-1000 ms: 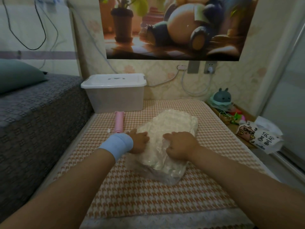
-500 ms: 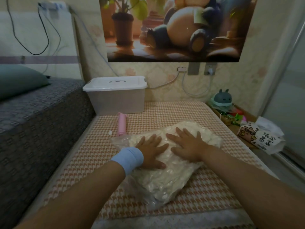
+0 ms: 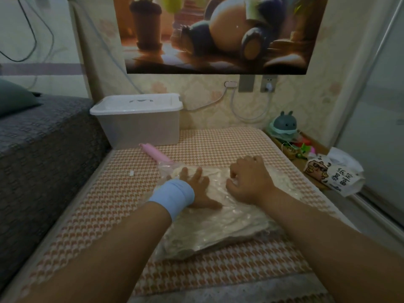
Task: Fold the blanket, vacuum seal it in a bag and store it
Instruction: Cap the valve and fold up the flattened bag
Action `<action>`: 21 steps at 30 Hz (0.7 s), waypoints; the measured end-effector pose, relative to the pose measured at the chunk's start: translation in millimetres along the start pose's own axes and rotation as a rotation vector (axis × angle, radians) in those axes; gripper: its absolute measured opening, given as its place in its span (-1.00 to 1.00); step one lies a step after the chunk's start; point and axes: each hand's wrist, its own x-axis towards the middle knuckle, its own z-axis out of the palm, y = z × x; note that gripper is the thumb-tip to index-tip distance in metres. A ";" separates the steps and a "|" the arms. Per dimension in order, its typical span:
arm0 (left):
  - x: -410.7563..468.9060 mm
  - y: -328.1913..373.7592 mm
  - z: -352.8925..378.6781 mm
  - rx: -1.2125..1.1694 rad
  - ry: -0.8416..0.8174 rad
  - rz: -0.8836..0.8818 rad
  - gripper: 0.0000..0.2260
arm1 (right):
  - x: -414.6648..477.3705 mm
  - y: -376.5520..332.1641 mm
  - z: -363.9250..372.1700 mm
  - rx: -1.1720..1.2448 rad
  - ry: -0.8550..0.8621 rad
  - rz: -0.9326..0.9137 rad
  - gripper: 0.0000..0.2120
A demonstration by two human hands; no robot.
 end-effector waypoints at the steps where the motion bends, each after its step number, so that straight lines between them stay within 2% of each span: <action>1: 2.6 -3.1 6.7 -0.022 0.022 -0.023 -0.08 | -1.0 0.1 3.6 0.039 -0.054 -0.003 -0.60; 4: 14.2 -16.6 25.0 -0.062 0.077 -0.021 -0.07 | -1.4 -2.7 13.1 0.105 -0.432 0.039 -0.31; 6: 19.1 -23.9 27.1 -0.088 0.083 0.003 -0.07 | 2.9 -7.1 12.8 0.045 -0.560 0.039 -0.31; 11: 18.2 -29.0 14.6 -0.099 0.084 0.031 -0.02 | 9.5 -13.5 6.2 -0.003 -0.544 0.050 -0.32; 16: 3.7 -44.0 7.9 -0.217 0.041 -0.025 0.22 | 11.0 -36.6 -1.4 -0.029 -0.565 0.005 -0.29; 19: -12.9 -62.5 12.2 -0.092 -0.012 -0.088 0.24 | 10.1 -63.3 -3.5 0.002 -0.589 -0.047 -0.28; 21: -23.5 -74.9 26.8 -0.152 -0.018 -0.146 0.19 | 8.8 -80.1 -0.5 0.023 -0.593 -0.064 -0.29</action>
